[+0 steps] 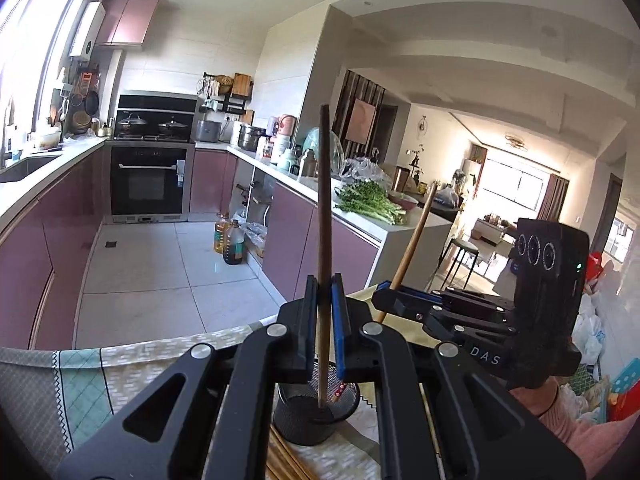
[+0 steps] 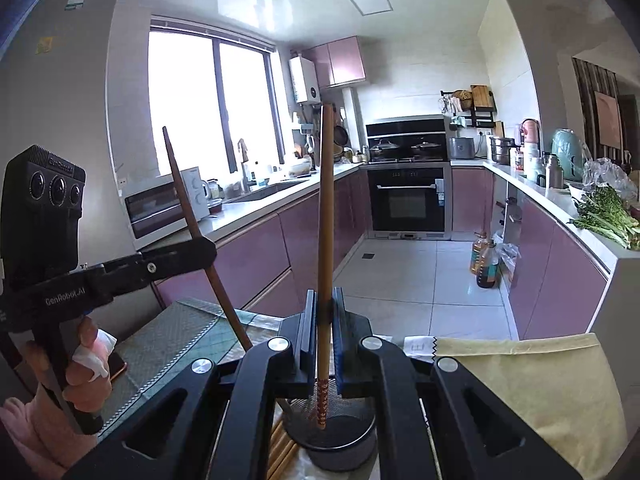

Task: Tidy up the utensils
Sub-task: 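Lift the chopsticks upright and drop them into the black mesh cup with both tools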

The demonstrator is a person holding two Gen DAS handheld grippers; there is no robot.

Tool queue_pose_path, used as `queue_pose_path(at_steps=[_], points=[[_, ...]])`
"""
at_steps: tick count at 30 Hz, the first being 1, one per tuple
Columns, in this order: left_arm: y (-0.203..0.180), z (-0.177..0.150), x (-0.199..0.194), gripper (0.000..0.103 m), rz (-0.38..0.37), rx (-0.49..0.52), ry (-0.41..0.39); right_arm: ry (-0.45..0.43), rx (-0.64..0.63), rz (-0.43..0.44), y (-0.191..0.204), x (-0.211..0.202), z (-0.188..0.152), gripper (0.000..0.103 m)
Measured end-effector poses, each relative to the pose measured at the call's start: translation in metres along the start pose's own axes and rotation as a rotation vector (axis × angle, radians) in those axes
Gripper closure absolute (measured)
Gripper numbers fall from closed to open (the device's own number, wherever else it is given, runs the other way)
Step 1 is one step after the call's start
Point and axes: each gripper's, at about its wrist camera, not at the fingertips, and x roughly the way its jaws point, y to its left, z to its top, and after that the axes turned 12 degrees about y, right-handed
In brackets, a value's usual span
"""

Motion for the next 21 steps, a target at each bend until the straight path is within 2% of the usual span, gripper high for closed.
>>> queue_pose_path(at_steps=[6, 11, 15, 19, 21], points=[[0.007, -0.02, 0.056, 0.096, -0.021, -0.006, 0.17, 0.12, 0.021, 0.006, -0.014, 0.038, -0.011, 0.097], [0.022, -0.044, 0.089, 0.096, -0.023, -0.02, 0.266, 0.235, 0.018, 0.015, -0.014, 0.061, -0.023, 0.097], [0.038, -0.051, 0.111, 0.095, -0.009, -0.025, 0.291, 0.307, 0.014, 0.022, -0.011, 0.075, -0.026, 0.097], [0.042, -0.046, 0.118, 0.095, -0.01, -0.03, 0.305, 0.327, 0.032, 0.014, -0.011, 0.087, -0.027, 0.097], [0.043, -0.045, 0.122, 0.092, 0.007, -0.026, 0.309, 0.329, 0.036, 0.009, -0.009, 0.089, -0.028, 0.096]])
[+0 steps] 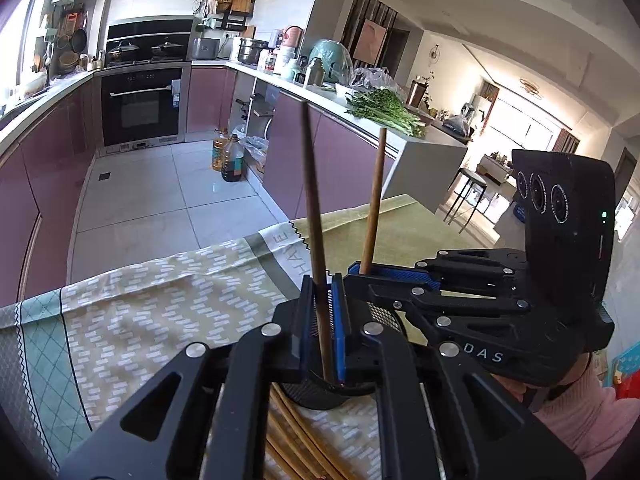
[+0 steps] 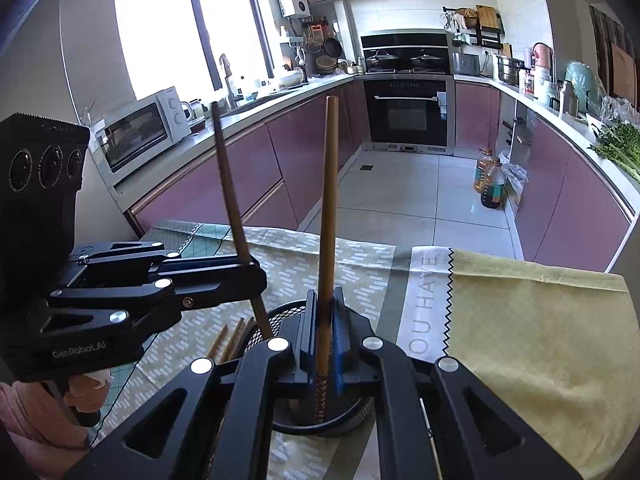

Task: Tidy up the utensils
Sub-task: 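Lift the chopsticks upright and drop them into the black mesh cup with both tools, then open both tools and move them back over the chopstick row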

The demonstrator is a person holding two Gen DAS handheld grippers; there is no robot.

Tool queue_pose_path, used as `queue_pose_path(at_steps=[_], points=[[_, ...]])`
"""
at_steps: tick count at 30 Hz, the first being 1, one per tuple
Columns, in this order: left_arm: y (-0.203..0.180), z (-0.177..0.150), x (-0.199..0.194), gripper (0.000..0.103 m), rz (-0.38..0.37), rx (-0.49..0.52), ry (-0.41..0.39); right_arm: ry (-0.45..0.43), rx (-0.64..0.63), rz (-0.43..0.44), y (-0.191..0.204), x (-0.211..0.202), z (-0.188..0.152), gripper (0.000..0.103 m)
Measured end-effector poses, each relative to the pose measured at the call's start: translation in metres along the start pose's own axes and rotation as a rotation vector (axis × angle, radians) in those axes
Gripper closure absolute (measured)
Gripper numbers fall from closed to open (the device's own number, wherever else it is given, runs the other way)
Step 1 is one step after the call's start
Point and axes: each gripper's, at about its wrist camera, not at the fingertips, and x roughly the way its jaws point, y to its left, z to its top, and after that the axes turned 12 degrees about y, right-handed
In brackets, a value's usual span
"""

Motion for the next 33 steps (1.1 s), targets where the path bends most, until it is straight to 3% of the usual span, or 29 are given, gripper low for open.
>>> queue_pose_path(at_steps=[4, 7, 9, 15, 21, 27, 33], points=[[-0.001, 0.002, -0.005, 0.081, 0.029, 0.001, -0.014, -0.005, 0.037, -0.008, -0.005, 0.006, 0.002, 0.094], [-0.001, -0.006, -0.017, 0.075, 0.073, -0.001, -0.057, -0.034, 0.065, 0.002, -0.009, 0.001, -0.001, 0.087], [-0.002, -0.013, -0.031, 0.066, 0.108, -0.002, -0.096, -0.067, 0.076, -0.007, -0.01, -0.008, -0.006, 0.081], [0.009, -0.057, -0.073, 0.042, 0.215, -0.029, -0.18, -0.145, -0.008, 0.061, 0.014, -0.045, -0.034, 0.067], [0.031, -0.106, -0.072, 0.035, 0.276, -0.088, -0.092, -0.088, -0.11, 0.118, 0.046, -0.043, -0.066, 0.064], [0.051, -0.149, -0.052, 0.036, 0.251, -0.157, 0.012, 0.077, -0.057, 0.15, 0.057, 0.007, -0.092, 0.064], [0.052, -0.166, -0.032, 0.038, 0.22, -0.182, 0.08, 0.139, 0.01, 0.135, 0.054, 0.031, -0.105, 0.07]])
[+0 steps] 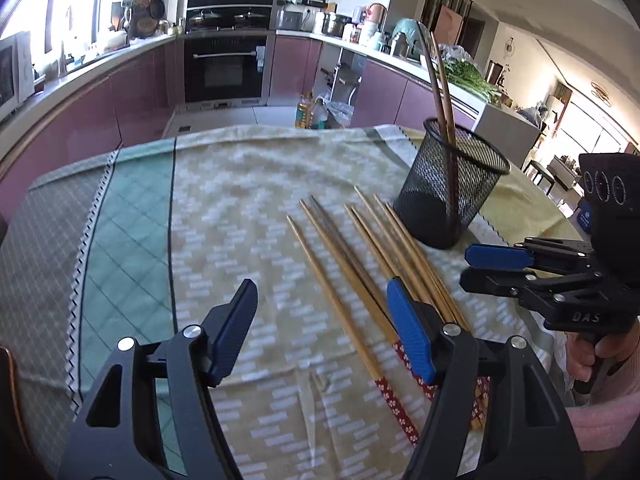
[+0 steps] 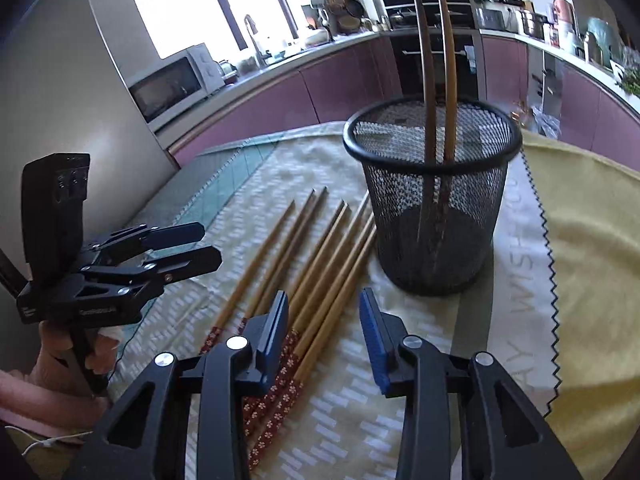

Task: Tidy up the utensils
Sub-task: 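Open both tools and move them back over the chopstick row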

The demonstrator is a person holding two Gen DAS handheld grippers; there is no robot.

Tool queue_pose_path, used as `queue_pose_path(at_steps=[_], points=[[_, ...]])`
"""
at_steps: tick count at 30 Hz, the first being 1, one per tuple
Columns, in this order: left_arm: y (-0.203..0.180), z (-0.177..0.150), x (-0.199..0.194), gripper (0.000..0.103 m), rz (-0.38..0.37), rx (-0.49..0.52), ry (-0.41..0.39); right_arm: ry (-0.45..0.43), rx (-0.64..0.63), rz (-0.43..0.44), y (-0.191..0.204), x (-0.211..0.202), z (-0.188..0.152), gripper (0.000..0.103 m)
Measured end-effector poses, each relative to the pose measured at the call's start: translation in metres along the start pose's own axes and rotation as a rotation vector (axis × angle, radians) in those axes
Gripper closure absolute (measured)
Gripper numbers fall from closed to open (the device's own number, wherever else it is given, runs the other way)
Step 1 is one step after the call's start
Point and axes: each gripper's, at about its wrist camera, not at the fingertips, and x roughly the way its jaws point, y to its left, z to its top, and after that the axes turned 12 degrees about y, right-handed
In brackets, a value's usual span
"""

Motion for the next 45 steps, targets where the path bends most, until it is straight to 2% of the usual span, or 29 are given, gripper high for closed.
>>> queue_pose_path(at_steps=[12, 26, 38, 41, 45], points=[[-0.011, -0.001, 0.025, 0.053, -0.018, -0.006, 0.084, 0.035, 0.021, -0.049, -0.001, 0.017, -0.008, 0.078], [-0.014, 0.004, 0.034, 0.065, 0.01, 0.02, 0.107, 0.04, 0.0, -0.116, 0.01, 0.023, -0.002, 0.085], [-0.016, 0.012, 0.045, 0.066, 0.034, 0.048, 0.116, 0.041, -0.007, -0.103, 0.018, 0.029, 0.005, 0.085], [-0.017, 0.014, 0.047, 0.069, 0.053, 0.051, 0.117, 0.045, -0.012, -0.093, 0.02, 0.032, 0.006, 0.087], [-0.015, 0.013, 0.046, 0.071, 0.039, 0.045, 0.119, 0.047, 0.002, -0.083, 0.017, 0.029, 0.006, 0.087]])
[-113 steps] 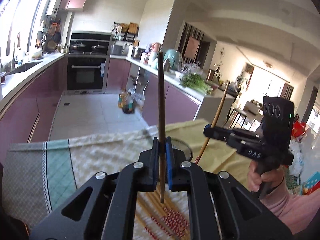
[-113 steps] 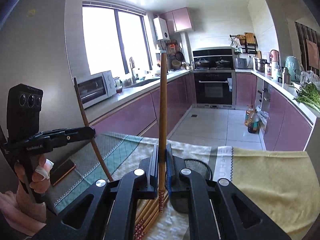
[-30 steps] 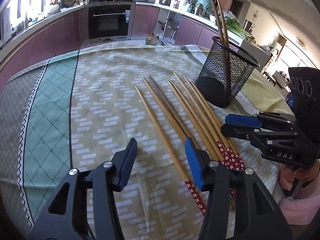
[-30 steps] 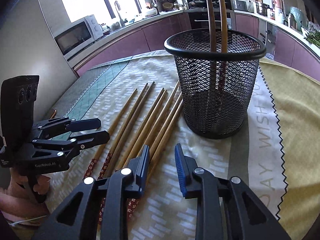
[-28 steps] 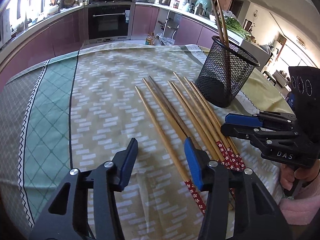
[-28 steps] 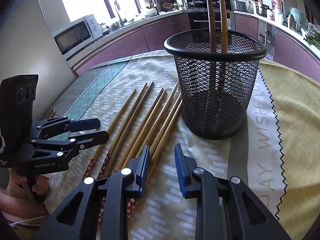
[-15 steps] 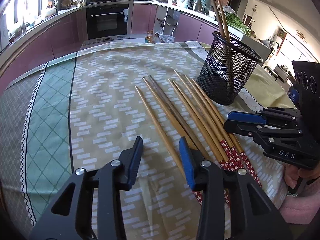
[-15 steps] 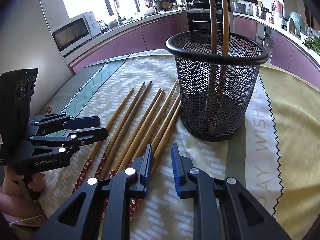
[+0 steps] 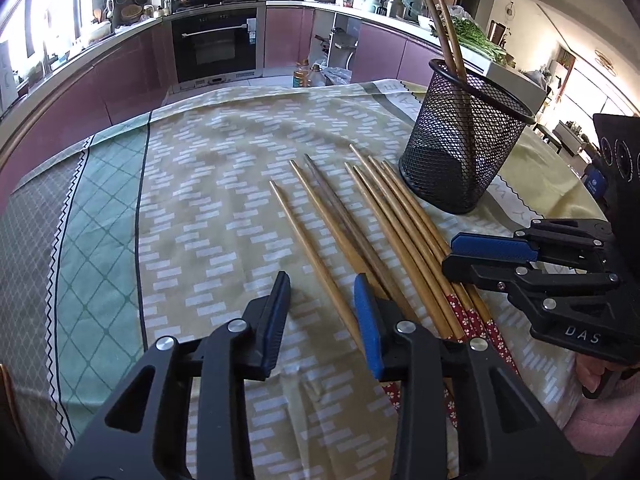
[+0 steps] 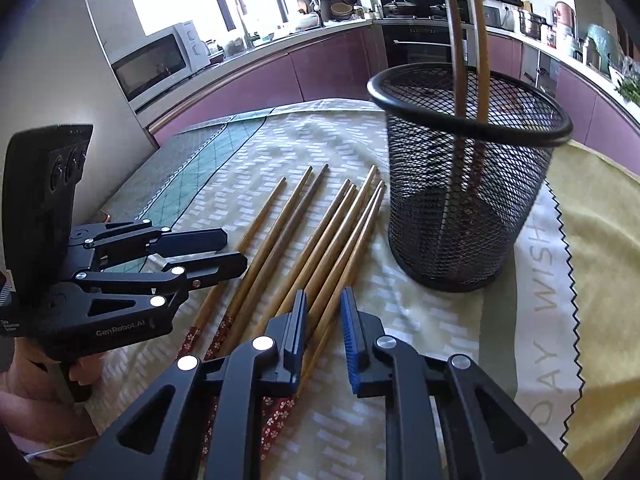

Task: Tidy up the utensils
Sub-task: 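Open both tools and move them back over the chopstick row, then close the left tool on a chopstick while the right tool grasps another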

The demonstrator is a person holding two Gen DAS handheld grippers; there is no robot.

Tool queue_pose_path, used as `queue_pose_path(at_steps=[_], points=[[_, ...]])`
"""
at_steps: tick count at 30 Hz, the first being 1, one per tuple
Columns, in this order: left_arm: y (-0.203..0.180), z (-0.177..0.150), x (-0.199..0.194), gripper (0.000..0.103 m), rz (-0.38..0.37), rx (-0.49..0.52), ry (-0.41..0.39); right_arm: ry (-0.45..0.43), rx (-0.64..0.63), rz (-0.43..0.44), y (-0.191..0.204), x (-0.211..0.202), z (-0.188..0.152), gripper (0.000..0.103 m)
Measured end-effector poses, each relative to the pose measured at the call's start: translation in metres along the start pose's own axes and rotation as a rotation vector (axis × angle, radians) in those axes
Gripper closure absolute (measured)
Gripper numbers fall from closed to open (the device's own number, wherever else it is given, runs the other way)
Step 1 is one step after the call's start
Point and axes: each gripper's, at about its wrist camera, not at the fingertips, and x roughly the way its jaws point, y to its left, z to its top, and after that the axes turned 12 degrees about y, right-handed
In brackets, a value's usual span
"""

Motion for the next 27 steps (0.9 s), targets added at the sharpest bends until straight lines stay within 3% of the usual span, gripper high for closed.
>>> queue_pose_path(at_steps=[12, 17, 21, 27], points=[[0.001, 0.0, -0.001, 0.07, -0.01, 0.003, 0.004, -0.002, 0.042, 0.002, -0.016, -0.004, -0.004, 0.087], [-0.002, 0.002, 0.0, 0.07, 0.015, 0.02, 0.012, 0.003, 0.019, -0.038, -0.007, 0.001, 0.002, 0.087], [0.0, 0.005, 0.001, 0.077, 0.017, 0.017, 0.018, 0.009, 0.012, -0.066, -0.004, 0.007, 0.004, 0.087], [0.001, 0.011, 0.004, 0.077, 0.024, 0.015, 0.017, 0.003, 0.02, -0.066, -0.004, 0.011, 0.008, 0.088]])
